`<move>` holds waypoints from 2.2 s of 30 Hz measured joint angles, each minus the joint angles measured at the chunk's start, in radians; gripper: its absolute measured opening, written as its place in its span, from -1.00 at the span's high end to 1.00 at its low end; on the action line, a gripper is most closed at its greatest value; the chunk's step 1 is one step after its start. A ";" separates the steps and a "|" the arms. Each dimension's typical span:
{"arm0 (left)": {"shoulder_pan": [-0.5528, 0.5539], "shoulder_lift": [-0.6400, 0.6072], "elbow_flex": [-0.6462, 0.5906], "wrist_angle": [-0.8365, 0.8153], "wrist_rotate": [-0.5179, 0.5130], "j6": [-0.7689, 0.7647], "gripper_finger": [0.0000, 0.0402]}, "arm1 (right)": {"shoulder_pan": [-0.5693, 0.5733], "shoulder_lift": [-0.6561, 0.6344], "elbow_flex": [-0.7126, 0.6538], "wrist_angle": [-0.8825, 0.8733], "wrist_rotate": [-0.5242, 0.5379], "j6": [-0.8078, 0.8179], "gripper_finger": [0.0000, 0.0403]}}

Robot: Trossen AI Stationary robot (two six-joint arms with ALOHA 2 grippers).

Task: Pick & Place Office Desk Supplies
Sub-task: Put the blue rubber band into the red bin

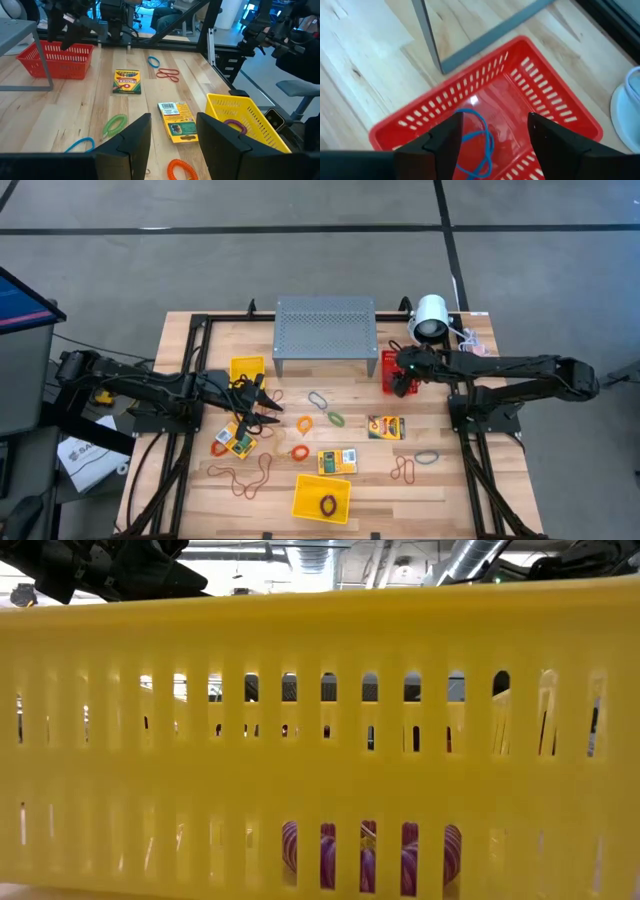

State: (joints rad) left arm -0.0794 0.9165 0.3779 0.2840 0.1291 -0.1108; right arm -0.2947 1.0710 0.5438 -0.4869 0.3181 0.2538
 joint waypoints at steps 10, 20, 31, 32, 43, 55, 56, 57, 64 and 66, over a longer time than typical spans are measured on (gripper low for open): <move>0.000 0.000 0.000 0.000 0.000 -0.001 0.23 | 0.047 -0.009 0.000 0.005 -0.004 -0.007 -0.07; 0.000 0.000 0.000 -0.002 0.000 0.000 0.23 | 0.203 -0.154 0.040 -0.009 -0.007 -0.021 -0.06; 0.000 0.000 0.000 0.004 0.000 0.001 0.23 | 0.488 -0.206 0.138 -0.214 -0.059 0.160 -0.06; 0.000 0.000 0.000 0.004 0.000 0.001 0.23 | 0.516 -0.199 0.146 -0.236 -0.059 0.194 -0.06; 0.000 0.000 0.000 0.084 0.000 -0.002 0.23 | 0.818 -0.020 0.240 -0.493 -0.063 0.497 -0.06; 0.000 0.000 0.000 0.163 0.000 -0.032 0.23 | 0.994 0.158 0.272 -0.552 -0.173 0.537 -0.06; 0.000 0.000 0.000 0.169 0.000 -0.037 0.23 | 1.007 0.174 0.272 -0.557 -0.181 0.541 -0.06; 0.000 0.000 0.000 0.176 0.000 -0.047 0.23 | 1.018 0.189 0.272 -0.559 -0.184 0.541 -0.06; 0.000 0.000 0.000 0.197 0.000 -0.078 0.23 | 1.076 0.311 0.271 -0.557 -0.180 0.536 -0.06; 0.000 0.000 0.000 0.197 0.000 -0.082 0.23 | 1.084 0.342 0.270 -0.557 -0.161 0.536 -0.06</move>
State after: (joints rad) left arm -0.0799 0.9165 0.3779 0.4812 0.1291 -0.1931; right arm 0.7891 1.4128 0.8143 -1.0435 0.1571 0.7898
